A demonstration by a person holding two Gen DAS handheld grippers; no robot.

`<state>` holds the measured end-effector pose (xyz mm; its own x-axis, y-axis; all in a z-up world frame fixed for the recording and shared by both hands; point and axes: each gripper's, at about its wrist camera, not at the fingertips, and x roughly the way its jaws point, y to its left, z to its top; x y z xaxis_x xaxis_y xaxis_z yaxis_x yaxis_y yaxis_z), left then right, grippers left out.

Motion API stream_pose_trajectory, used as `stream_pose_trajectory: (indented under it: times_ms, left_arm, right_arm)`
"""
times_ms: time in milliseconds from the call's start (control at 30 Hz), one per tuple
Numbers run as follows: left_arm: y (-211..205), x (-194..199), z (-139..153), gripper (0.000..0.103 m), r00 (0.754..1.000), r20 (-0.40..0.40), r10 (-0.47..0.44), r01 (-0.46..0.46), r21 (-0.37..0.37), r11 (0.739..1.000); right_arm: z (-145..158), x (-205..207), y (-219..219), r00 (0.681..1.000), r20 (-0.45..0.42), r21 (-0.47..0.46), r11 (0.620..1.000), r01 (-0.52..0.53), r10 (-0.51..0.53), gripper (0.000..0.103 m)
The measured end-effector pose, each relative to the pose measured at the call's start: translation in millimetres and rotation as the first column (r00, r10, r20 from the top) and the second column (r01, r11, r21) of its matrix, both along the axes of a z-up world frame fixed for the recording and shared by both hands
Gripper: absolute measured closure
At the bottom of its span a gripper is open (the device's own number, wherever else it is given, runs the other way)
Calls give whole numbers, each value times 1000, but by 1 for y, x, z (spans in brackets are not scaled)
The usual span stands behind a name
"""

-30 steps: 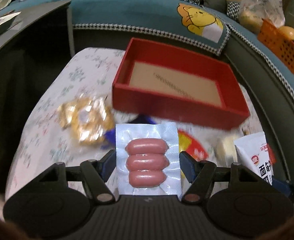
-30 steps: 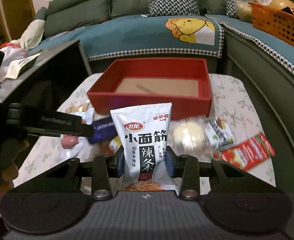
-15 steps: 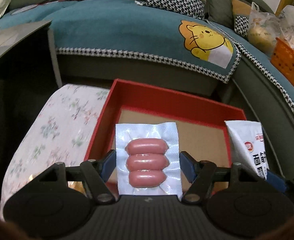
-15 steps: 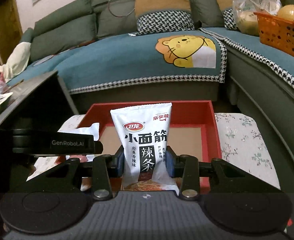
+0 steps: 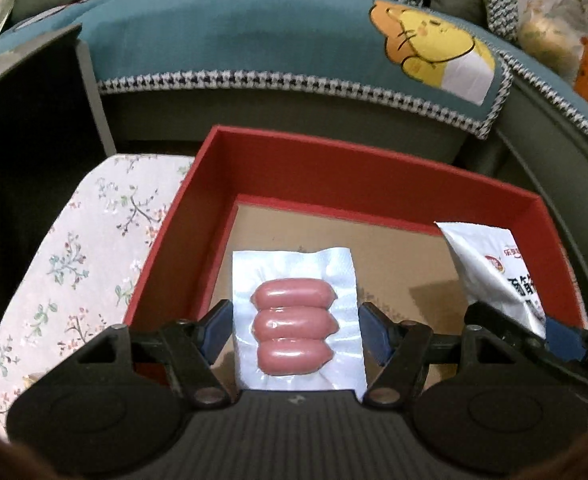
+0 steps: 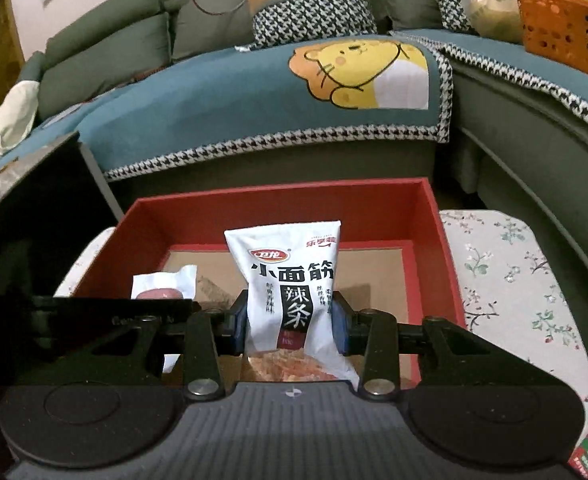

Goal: Organize snacks
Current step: 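Carry both packs into the red box and lower them onto its floor, then open both grippers and lift them out of the red box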

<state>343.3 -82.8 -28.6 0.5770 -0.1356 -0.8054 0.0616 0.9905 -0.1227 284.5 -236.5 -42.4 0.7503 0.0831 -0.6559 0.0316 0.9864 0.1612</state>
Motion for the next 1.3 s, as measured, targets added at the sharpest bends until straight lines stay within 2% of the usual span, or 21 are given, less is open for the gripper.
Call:
stream_pose_trajectory:
  times_ms: [167,433,567,933,1300]
  left_arm:
    - [-3,2,-6,32,1000,-1,-2,2,31,1000]
    - [-8,2,-13,31,999,-30,-19,21,69,997]
    - [-8,-1,-11,31,999,-33,-21,23,72,997]
    - [-1,-28,26,24,999,46,-11,7,95,995]
    - [21,-80,50,20,996,75,-39,31,113,993]
  right_arm:
    - [-9,8,-1,1000,-16,-10,1000,8,-9,55]
    - [-12,8,4,1000,-5,-103,994,26,-26,46]
    - [-8,6,2,1000,3,-95,995,30,-30,43]
    - [22,-17,3,998,63,-74,997,32,-27,41]
    - [51,-62,23,995,92,-138,990,-16,29,36]
